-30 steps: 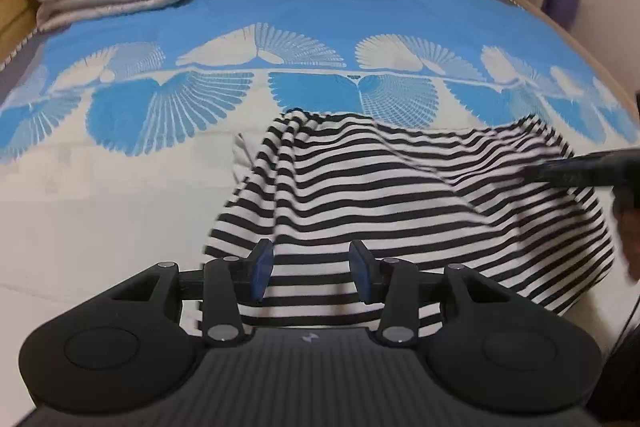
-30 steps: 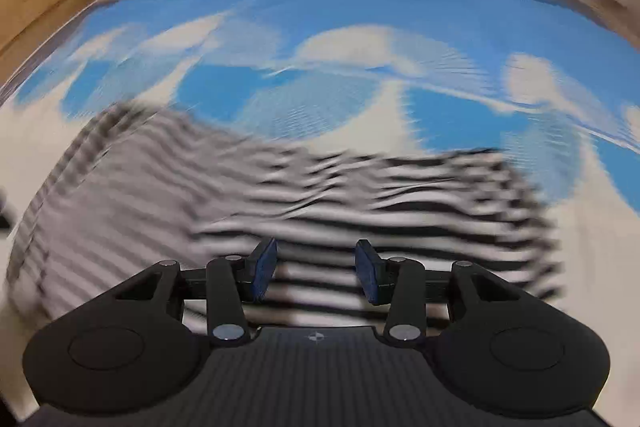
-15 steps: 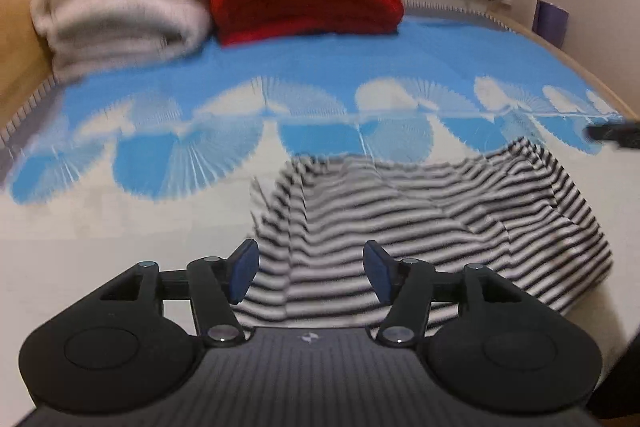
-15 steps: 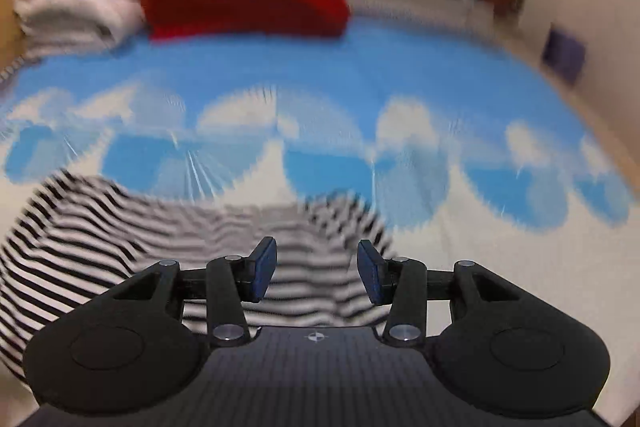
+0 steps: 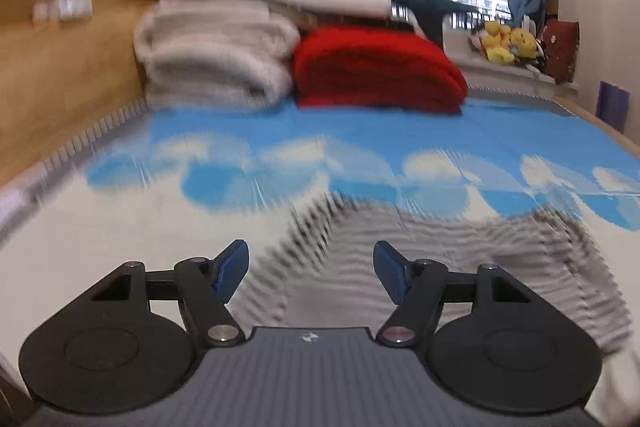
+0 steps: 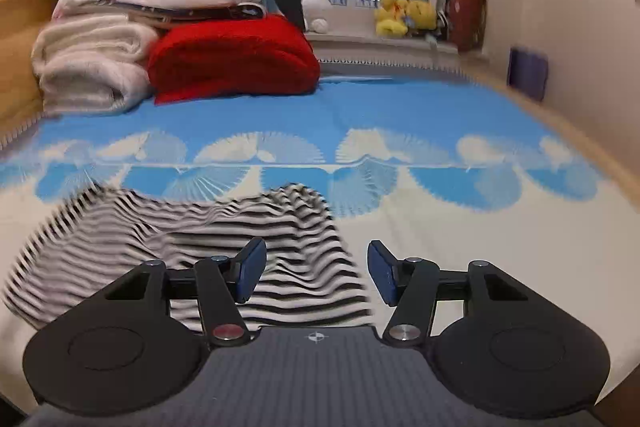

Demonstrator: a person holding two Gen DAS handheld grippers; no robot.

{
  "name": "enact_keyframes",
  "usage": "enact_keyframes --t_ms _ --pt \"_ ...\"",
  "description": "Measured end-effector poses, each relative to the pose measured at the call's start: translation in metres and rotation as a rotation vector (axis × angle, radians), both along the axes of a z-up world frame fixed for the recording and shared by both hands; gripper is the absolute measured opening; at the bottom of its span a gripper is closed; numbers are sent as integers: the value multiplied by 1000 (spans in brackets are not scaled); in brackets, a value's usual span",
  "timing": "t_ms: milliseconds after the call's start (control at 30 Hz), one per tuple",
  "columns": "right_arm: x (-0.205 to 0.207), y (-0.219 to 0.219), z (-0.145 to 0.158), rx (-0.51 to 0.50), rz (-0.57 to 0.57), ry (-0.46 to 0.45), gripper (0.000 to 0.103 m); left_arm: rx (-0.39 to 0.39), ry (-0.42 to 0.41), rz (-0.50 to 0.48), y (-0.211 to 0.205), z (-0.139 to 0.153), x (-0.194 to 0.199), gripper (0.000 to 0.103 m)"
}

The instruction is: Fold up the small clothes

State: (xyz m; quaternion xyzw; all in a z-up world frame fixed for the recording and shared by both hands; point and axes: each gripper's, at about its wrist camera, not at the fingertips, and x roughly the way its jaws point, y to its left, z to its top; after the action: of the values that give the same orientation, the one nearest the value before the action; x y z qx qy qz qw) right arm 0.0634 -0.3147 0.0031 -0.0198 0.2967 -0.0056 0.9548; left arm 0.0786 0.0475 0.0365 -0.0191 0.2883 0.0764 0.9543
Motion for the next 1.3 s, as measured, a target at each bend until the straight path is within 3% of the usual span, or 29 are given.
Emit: enact_keyframes --t_ms 67,133,267,367,833,967,1100,1300 --pt "-1 -1 -7 -75 2 7 58 -50 95 -20 0 -16 -2 70" --pt "-1 -2 -10 -87 24 10 58 -64 157 -21 0 -28 -1 59" --pt "-2 -6 -10 -62 20 11 58 -14 152 -44 -5 -35 3 54" --pt "1 -4 -8 -47 14 3 58 -26 154 -48 -1 -41 5 51" --pt "12 1 -9 -16 -35 31 58 -326 280 125 73 -80 11 51" --pt "17 -4 -13 14 -75 54 58 -466 313 175 101 -92 6 53" --pt "19 -8 -13 40 -96 52 58 -616 378 210 125 -110 5 62" --pt "14 -18 -9 86 -110 43 58 -703 344 242 140 -114 3 62"
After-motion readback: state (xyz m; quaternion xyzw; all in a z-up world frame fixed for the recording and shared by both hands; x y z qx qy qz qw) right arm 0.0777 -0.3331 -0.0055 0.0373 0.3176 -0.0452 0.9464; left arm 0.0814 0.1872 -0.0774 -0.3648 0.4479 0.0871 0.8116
